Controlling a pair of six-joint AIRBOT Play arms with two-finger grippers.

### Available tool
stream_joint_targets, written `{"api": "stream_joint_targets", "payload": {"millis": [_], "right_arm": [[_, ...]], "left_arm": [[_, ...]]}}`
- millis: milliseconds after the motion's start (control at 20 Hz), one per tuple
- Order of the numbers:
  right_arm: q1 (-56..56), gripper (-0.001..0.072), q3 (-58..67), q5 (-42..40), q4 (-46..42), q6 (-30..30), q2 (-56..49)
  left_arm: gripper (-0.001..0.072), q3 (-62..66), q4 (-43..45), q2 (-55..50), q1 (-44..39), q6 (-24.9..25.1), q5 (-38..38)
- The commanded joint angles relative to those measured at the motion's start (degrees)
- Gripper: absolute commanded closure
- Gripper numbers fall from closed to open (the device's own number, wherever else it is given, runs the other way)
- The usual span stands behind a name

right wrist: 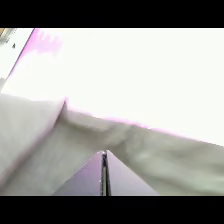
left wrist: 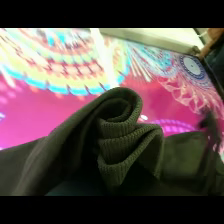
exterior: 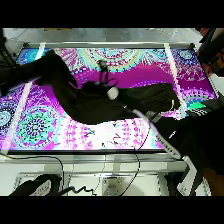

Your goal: Fold the clothes and pants, and hang the long-sleeved shirts on hangers.

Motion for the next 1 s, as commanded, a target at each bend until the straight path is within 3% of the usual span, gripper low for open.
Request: {"api": "stream_joint_targets", "payload": {"millis": [0,100,350,400,450,500,600,750,950], "right_arm": [[-11.69,0.0682,0.07,7.98,-0.61,-0.02,4.46],[-18.43,0.0682,0.04,14.75,-1.73,-0.07,7.85],[-30.82,0.0682,0.07,27.08,-3.3,-0.02,12.48],[-32.2,0.0682,0.04,29.62,-3.28,0.0,12.72],[-33.11,0.0682,0.04,32.2,-3.28,0.0,12.76],[-33.77,0.0682,0.04,35.06,-3.43,-0.04,12.74],[-34.25,0.0682,0.04,38.77,-6.01,-0.22,12.74],[-34.27,0.0682,0.04,41.62,-9.46,-0.22,12.74],[-34.25,0.0682,0.04,42.21,-10.21,-0.22,12.72]], "left_arm": [[0.0692,0.28,-5.75,-7.06,-7.78,-2.23,15.08],[0.0693,2.27,-5.95,-10.36,-12.22,-2.25,21.77],[0.0691,3.48,-5.9,-19.06,-25.33,-3.72,19.17],[0.0639,3.48,-5.66,-21.05,-28.0,-3.52,18.71],[0.0285,3.48,-5.46,-22.4,-29.79,-3.52,16.85],[0.0016,3.48,-5.42,-22.99,-30.58,-3.45,14.69],[0.0006,3.48,-0.85,-22.47,-29.75,-3.41,12.59],[0.0009,3.48,4.04,-19.26,-21.09,-3.82,7.3],[0.001,3.41,4.15,-17.16,-1.44,-5.07,-15.15]]}}
